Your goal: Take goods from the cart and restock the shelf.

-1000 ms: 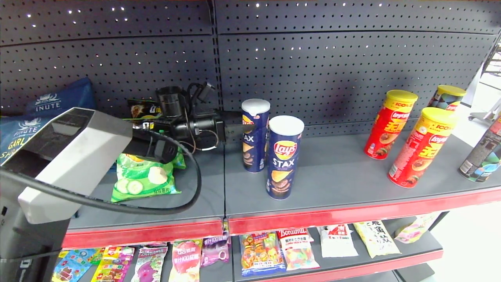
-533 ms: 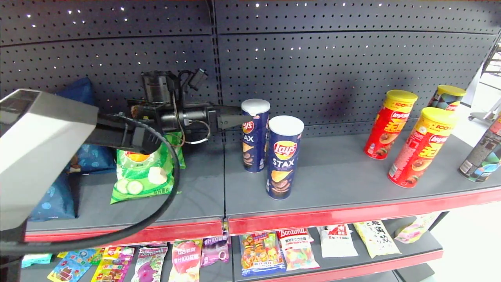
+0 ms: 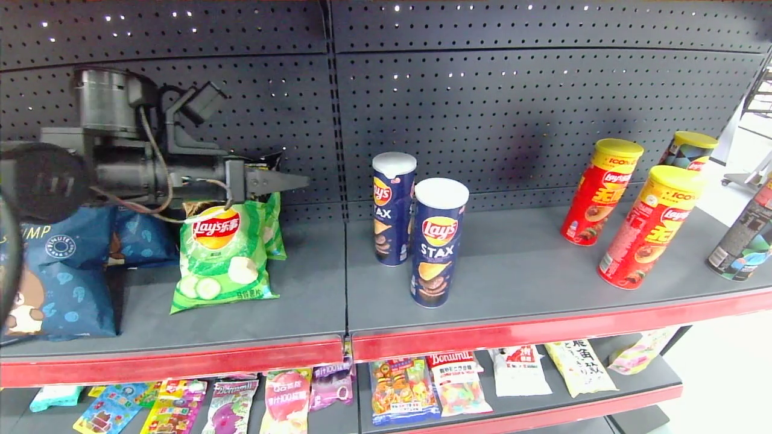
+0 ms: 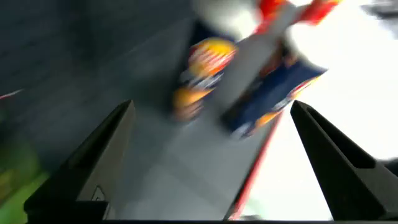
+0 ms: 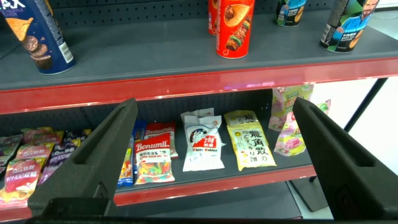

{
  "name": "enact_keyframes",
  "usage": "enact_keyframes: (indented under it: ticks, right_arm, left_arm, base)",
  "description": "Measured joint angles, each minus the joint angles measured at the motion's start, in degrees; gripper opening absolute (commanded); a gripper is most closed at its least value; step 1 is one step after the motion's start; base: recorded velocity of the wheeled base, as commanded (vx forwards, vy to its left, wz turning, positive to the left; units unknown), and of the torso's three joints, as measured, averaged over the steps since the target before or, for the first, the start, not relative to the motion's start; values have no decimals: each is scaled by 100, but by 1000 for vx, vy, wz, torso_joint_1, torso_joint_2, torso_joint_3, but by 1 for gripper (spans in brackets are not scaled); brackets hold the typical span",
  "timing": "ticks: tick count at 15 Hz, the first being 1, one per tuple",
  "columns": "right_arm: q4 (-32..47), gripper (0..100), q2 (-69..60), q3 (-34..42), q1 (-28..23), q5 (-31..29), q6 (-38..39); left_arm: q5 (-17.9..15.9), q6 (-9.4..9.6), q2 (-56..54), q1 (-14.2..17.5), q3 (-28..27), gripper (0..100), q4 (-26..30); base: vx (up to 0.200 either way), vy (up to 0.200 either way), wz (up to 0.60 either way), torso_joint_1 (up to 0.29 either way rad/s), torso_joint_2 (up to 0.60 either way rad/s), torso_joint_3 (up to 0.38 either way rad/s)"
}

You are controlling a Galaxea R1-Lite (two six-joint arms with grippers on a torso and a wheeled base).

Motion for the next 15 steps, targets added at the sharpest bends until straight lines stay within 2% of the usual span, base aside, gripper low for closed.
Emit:
enact_keyframes:
  ticks: [2,4,5,7,9,13,15]
  right_arm:
    - [0,100,0,0,0,0,0]
    - [0,100,0,0,0,2,2]
    - [0,100,0,0,4,0,-2]
    - [0,100,-2,0,4,2,2]
    - [0,100,0,0,1,-2,2]
    - [-1,100,0,0,1,13,-22]
    - [0,100,-2,0,4,82,-80]
  left_arm:
    - [301,372,-844,295,568,100,536]
    - [516,514,-1725,580,1159,100,768]
    - [725,553,-2193,752,1499,100,807]
    - [1131,572,-3017,1089,2160,100,851]
    - [1281,539,-3842,1320,2701,100,861]
    - [1404,435,-5375,1441,3611,100,906]
    - [1643,427,-6103,1456,3906,100,1198]
  base:
    - [0,0,0,0,0,0]
    - [0,0,0,0,0,0]
    - [0,0,0,0,0,0]
    - [0,0,0,0,0,0]
    - [0,0,0,0,0,0]
    - [0,0,0,0,0,0]
    - [0,0,0,0,0,0]
